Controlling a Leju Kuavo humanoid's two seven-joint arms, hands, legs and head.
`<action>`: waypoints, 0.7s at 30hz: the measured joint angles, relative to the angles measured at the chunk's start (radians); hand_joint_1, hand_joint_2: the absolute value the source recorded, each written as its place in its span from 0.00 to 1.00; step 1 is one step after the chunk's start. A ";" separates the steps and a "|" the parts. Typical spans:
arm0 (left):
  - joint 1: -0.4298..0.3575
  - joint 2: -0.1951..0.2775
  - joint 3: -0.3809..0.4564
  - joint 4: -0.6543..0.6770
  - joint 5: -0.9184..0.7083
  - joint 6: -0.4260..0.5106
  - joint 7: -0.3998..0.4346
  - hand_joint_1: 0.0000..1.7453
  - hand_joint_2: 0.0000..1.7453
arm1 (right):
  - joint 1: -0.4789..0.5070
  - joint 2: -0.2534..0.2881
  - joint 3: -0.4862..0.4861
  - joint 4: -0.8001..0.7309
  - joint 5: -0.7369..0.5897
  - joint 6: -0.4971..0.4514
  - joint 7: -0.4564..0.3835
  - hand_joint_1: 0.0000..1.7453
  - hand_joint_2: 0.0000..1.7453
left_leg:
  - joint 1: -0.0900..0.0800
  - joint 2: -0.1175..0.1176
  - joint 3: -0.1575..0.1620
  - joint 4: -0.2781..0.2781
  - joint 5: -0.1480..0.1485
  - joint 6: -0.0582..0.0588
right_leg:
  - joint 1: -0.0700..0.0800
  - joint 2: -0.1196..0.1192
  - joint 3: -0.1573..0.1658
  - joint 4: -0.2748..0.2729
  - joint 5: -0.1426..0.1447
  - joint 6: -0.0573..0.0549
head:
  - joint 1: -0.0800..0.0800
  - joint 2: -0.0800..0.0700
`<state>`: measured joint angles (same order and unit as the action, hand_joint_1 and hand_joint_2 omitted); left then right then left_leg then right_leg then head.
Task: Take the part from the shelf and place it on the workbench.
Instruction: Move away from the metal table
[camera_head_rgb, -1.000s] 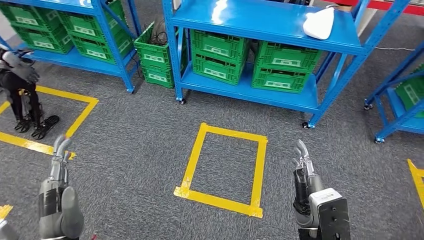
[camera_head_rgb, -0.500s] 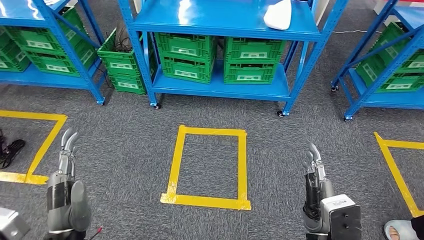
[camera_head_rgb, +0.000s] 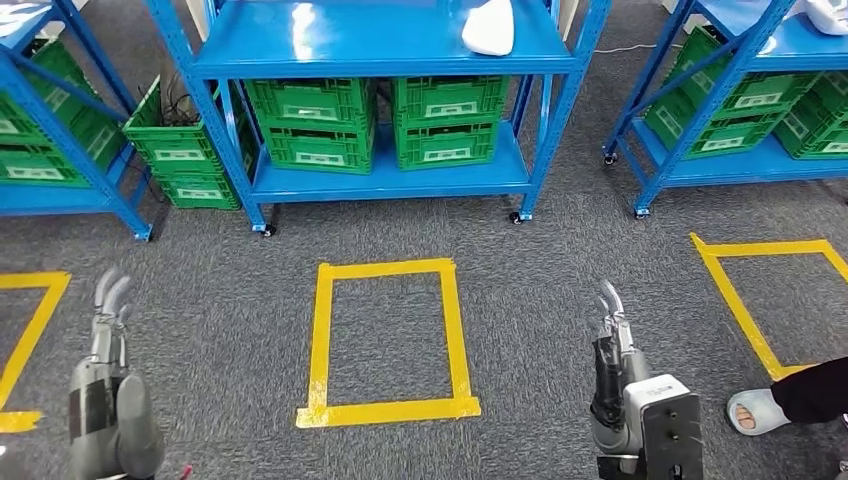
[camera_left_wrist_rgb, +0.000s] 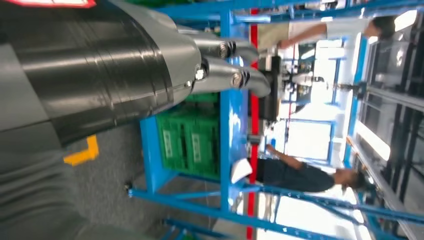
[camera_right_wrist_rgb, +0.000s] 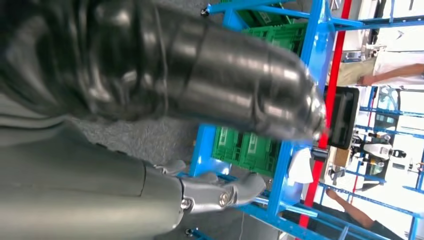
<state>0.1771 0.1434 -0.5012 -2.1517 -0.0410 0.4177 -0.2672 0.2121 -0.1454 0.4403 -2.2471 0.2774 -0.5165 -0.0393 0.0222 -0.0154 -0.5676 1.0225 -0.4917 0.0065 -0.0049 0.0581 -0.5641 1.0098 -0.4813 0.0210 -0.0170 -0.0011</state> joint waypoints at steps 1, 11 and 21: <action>0.001 -0.001 0.000 0.000 -0.001 0.000 0.001 0.00 0.00 | 0.000 0.000 0.000 0.000 0.000 0.000 0.000 0.00 0.00 | 0.000 -0.001 -0.001 -0.001 0.001 0.001 | 0.000 -0.001 0.000 0.002 0.000 -0.005 | 0.005 0.000; 0.000 -0.003 0.000 0.000 -0.062 0.024 0.035 0.00 0.00 | 0.000 0.001 -0.003 0.002 0.006 -0.006 0.012 0.00 0.00 | -0.011 -0.001 -0.001 0.000 0.001 0.015 | -0.007 -0.002 0.004 -0.009 0.005 -0.011 | 0.037 0.000; -0.001 -0.006 0.001 -0.002 -0.071 0.025 0.034 0.00 0.00 | -0.003 0.004 -0.003 0.002 0.010 -0.007 0.014 0.00 0.00 | -0.009 0.017 0.044 -0.062 0.018 0.049 | -0.015 -0.041 -0.101 0.198 -0.093 0.044 | 0.044 0.000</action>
<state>0.1760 0.1379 -0.5005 -2.1536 -0.1123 0.4425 -0.2331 0.2093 -0.1419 0.4372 -2.2448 0.2873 -0.5235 -0.0253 0.0131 0.0012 -0.5234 0.9604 -0.4740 0.0552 -0.0203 0.0174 -0.6651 1.2074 -0.5745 0.0648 0.0267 -0.0011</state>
